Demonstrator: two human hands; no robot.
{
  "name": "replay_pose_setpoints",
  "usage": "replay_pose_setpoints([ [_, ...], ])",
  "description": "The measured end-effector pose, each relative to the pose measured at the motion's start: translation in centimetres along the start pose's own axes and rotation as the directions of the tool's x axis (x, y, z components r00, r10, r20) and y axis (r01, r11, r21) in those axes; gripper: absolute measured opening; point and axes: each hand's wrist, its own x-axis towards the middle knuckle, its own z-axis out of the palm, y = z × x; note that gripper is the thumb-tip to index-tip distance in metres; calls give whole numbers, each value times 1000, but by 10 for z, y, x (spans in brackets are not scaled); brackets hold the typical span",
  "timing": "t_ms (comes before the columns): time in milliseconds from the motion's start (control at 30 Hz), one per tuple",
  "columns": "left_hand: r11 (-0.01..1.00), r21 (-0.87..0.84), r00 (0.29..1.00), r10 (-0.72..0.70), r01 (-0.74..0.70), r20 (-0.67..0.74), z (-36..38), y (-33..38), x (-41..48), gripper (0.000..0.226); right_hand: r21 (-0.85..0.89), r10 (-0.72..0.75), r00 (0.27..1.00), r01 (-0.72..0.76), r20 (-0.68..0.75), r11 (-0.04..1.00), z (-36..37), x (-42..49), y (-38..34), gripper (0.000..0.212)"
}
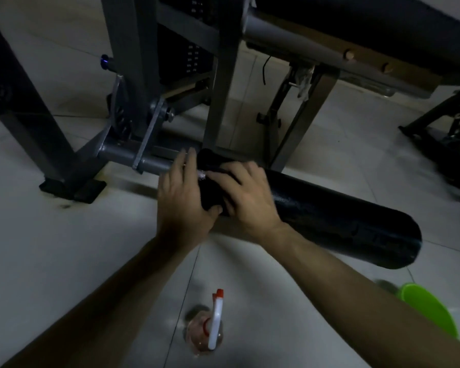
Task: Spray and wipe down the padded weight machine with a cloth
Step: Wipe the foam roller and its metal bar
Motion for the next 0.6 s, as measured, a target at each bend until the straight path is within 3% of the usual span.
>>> replay_pose_setpoints([
  [67,985,127,991,112,-121,75,1,19,3,118,-57,52,998,-51,22,997,-22,-35,30,35],
  [167,938,159,944,281,-308,171,14,47,6,106,-141,177,982,-165,72,976,-56,-88,66,30],
  [233,925,144,919,311,-351,240,24,60,6,96,-173,239,969,-226,57,959,-79,-118,85,29],
  [300,917,148,905,319,-369,281,37,68,2,92,-171,370,929,-369,-25,914,-101,-144,102,30],
  [400,909,200,912,307,-366,271,47,73,-1,95,-67,560,804,-581,-198,811,-110,-154,106,27],
  [467,898,240,917,307,-368,256,49,75,-2,98,-15,514,836,-526,-192,850,-91,-130,89,20],
  [600,889,324,941,268,-325,208,65,92,-11,112,61,269,956,-264,-113,963,-47,-73,59,15],
])
